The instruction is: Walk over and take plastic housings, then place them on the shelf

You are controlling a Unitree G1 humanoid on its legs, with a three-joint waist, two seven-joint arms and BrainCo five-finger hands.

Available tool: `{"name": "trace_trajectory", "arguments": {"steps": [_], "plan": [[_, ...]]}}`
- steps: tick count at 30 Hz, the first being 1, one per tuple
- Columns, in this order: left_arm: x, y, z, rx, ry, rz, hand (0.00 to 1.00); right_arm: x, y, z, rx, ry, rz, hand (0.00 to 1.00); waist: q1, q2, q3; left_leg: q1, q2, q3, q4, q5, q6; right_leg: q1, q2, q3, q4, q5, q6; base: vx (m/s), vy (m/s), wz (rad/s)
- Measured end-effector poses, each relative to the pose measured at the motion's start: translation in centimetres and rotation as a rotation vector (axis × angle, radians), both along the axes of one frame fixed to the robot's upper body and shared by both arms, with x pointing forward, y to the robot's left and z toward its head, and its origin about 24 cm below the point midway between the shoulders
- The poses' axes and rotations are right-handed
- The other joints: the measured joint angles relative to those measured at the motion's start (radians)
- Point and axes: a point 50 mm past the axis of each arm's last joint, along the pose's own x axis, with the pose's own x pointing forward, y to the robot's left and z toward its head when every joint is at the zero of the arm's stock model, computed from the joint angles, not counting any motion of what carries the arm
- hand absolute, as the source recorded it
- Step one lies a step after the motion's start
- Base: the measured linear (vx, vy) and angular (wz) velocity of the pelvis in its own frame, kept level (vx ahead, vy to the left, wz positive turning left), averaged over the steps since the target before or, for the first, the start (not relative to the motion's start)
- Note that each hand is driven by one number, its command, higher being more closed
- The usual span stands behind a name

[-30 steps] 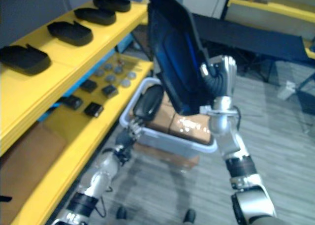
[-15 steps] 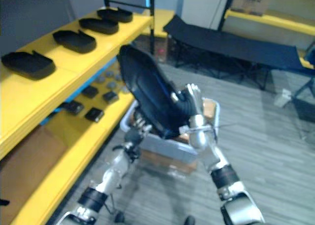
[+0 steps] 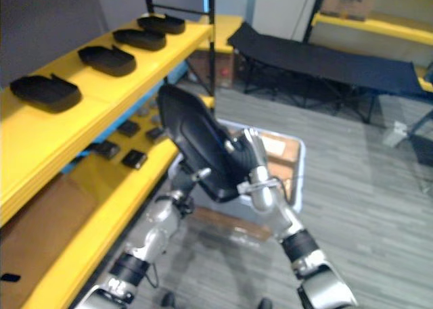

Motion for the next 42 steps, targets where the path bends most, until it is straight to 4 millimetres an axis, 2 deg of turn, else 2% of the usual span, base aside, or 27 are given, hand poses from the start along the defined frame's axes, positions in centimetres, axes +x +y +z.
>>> {"name": "trace_trajectory", "arguments": {"steps": [12,20,26,35,36,42], "plan": [[0.2,0.7,0.5,-0.025,-0.033,0.095,1.00,-1.0,1.4,-1.7,0.159,0.089,0.034,1.00,-0.001,0.000,0.000,-0.005,0.000,-0.011,0.019,-0.007,0.000,0.004,0.000,-0.003,0.000,-0.001,-0.002,0.00,0.000,0.00],[0.4,1.6,0.4,0.087,-0.065,0.168,1.00,-1.6,2.5,-2.3,0.220,0.112,0.041,1.00,-0.003,0.001,0.000,-0.005,0.001,-0.009,0.019,-0.008,-0.003,0.002,0.000,-0.003,-0.001,-0.001,-0.002,0.00,0.000,0.00],[0.4,1.9,0.9,0.216,-0.131,0.188,1.00,-1.8,2.3,-2.9,0.257,0.148,0.033,1.00,-0.003,0.001,0.000,-0.005,0.001,-0.002,0.022,-0.013,-0.003,-0.003,0.000,0.003,-0.008,-0.001,-0.002,0.00,0.001,-0.03],[0.5,2.4,2.4,0.279,-0.234,0.193,1.00,-2.4,2.0,-2.5,0.316,0.126,0.058,1.00,-0.006,0.005,0.001,-0.017,0.001,0.004,0.035,-0.023,-0.005,-0.013,-0.001,0.005,-0.009,-0.001,-0.003,0.00,0.000,-0.02],[0.5,2.5,2.5,0.282,-0.246,0.195,1.00,-2.4,2.0,-2.5,0.318,0.121,0.062,0.00,-0.006,0.005,0.001,-0.017,0.001,0.004,0.035,-0.023,-0.005,-0.013,-0.001,0.005,-0.009,-0.001,-0.003,0.00,0.000,0.00],[0.5,3.6,3.9,0.290,-0.355,0.206,1.00,-3.4,2.7,-1.8,0.345,0.053,0.159,0.00,-0.005,0.007,0.002,-0.019,0.001,0.004,0.043,-0.032,-0.003,-0.013,-0.001,0.005,-0.010,-0.001,-0.003,0.00,0.000,0.00]]}}
